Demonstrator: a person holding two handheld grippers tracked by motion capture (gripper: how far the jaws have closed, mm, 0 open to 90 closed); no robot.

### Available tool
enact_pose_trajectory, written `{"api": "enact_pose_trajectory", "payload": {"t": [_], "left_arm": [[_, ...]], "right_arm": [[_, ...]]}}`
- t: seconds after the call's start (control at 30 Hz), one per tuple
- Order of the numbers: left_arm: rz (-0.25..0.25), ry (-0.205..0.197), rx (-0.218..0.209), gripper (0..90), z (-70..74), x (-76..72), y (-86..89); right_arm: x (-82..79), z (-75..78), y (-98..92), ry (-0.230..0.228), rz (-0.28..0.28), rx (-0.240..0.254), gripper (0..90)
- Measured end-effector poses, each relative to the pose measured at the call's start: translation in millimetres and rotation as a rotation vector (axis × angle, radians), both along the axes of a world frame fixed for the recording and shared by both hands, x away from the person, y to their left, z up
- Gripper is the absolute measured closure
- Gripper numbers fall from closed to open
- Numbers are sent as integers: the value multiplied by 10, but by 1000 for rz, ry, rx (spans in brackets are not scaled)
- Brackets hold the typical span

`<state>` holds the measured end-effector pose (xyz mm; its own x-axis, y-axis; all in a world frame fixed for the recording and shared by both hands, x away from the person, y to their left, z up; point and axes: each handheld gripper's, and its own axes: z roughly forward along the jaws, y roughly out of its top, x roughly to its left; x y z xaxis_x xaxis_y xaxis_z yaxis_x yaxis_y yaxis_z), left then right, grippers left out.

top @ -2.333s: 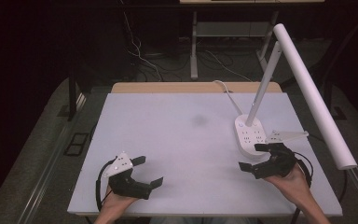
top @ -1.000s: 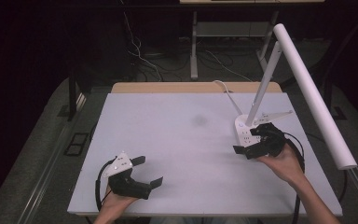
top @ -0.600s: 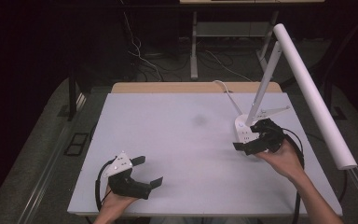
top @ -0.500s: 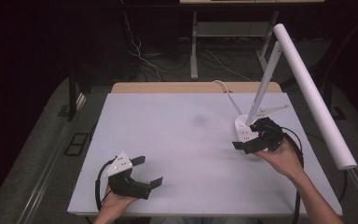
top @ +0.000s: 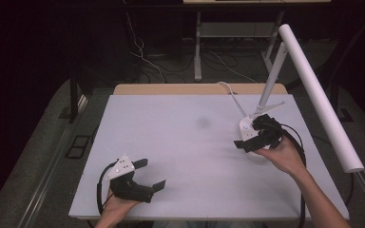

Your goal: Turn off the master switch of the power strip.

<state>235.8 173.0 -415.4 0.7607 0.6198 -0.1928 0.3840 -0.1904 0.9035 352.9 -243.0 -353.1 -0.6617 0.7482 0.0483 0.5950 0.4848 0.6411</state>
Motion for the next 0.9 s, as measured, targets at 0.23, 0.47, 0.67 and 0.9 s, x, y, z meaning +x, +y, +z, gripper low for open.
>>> {"api": "enact_pose_trajectory", "payload": {"t": [0.23,0.47,0.67,0.9], "left_arm": [[-1,-1,1,0,0,4,7],[2,-2,-2,0,3,1,15],[2,-2,-3,0,2,3,17],[0,-1,-2,0,0,4,15]], "right_arm": [[64,12,56,1,5,-43,51],[133,28,109,-20,13,-102,151],[195,53,159,-26,26,-141,284],[231,74,210,-50,56,-189,542]]}}
